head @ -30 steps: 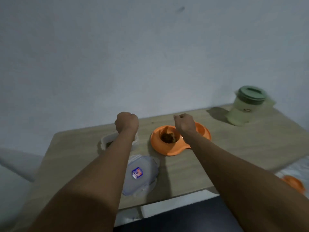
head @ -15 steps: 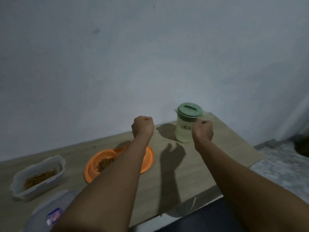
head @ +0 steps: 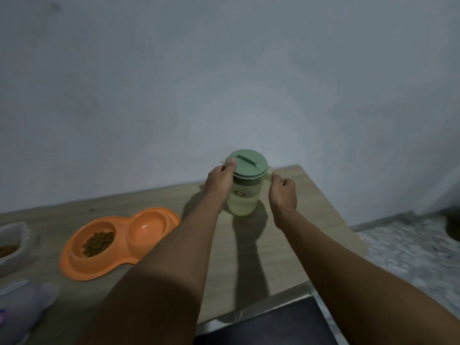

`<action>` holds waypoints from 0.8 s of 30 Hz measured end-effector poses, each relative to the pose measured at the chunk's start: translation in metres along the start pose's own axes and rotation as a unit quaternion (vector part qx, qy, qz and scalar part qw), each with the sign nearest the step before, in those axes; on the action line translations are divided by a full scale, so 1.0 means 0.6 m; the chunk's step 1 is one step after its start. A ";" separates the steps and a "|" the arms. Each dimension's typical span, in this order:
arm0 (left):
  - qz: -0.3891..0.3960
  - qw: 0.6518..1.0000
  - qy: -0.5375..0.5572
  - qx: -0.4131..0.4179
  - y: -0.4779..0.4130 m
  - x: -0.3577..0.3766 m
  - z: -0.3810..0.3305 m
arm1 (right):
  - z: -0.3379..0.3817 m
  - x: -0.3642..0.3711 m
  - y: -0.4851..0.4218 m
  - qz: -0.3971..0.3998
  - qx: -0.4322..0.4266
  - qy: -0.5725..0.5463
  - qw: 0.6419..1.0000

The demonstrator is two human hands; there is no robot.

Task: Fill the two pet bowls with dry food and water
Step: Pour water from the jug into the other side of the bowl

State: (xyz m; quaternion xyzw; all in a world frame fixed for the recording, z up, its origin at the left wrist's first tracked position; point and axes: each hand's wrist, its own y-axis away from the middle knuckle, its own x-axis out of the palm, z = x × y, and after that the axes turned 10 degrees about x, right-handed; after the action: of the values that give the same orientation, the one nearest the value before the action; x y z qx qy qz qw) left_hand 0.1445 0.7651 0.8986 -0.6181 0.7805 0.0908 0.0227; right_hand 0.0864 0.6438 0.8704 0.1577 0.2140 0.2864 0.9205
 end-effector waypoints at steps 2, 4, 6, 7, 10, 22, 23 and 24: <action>0.003 1.000 -0.004 -0.004 -0.007 0.008 0.002 | -0.003 -0.005 -0.007 0.028 0.006 -0.010 1.000; 0.005 1.000 0.017 -0.021 -0.013 0.016 0.005 | -0.004 -0.010 -0.012 0.053 0.006 -0.009 0.999; 0.001 0.998 0.051 -0.038 -0.022 0.021 0.012 | -0.007 -0.012 -0.011 0.096 0.014 -0.008 0.995; -0.004 0.998 0.055 -0.040 -0.025 0.022 0.013 | -0.007 -0.013 -0.008 0.119 0.018 -0.008 0.993; -0.018 0.998 0.048 -0.034 -0.022 0.024 0.022 | -0.008 -0.017 -0.001 0.158 0.020 0.010 0.987; -0.107 0.990 0.084 -0.021 0.061 -0.062 0.049 | -0.013 -0.010 0.083 0.193 -0.071 0.005 0.979; -0.113 0.989 0.094 -0.017 0.068 -0.071 0.046 | -0.009 -0.007 0.090 0.190 -0.072 0.002 0.979; -0.117 0.987 0.107 -0.011 0.080 -0.087 0.040 | -0.005 -0.002 0.102 0.186 -0.071 -0.005 0.980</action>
State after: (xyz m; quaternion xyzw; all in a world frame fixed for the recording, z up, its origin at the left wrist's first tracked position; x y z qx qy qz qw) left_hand 0.1085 0.8298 0.8883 -0.7112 0.7001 0.0295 -0.0567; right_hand 0.0557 0.6917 0.8937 0.1301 0.1552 0.4664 0.8611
